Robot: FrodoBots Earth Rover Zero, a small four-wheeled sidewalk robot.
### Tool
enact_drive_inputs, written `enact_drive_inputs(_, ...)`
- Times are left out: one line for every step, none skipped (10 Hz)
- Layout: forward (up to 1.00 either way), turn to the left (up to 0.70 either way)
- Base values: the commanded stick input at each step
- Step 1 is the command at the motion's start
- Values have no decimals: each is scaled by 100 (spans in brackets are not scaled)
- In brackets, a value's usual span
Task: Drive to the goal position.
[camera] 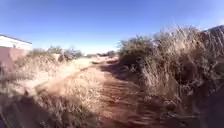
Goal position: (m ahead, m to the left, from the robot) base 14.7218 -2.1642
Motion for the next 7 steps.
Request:
enact_drive_inputs(50, 0)
enact_drive_inputs(50, 0)
enact_drive_inputs(50, 0)
enact_drive_inputs(50, 0)
enact_drive_inputs(50, 0)
enact_drive_inputs(50, 0)
enact_drive_inputs(50, 0)
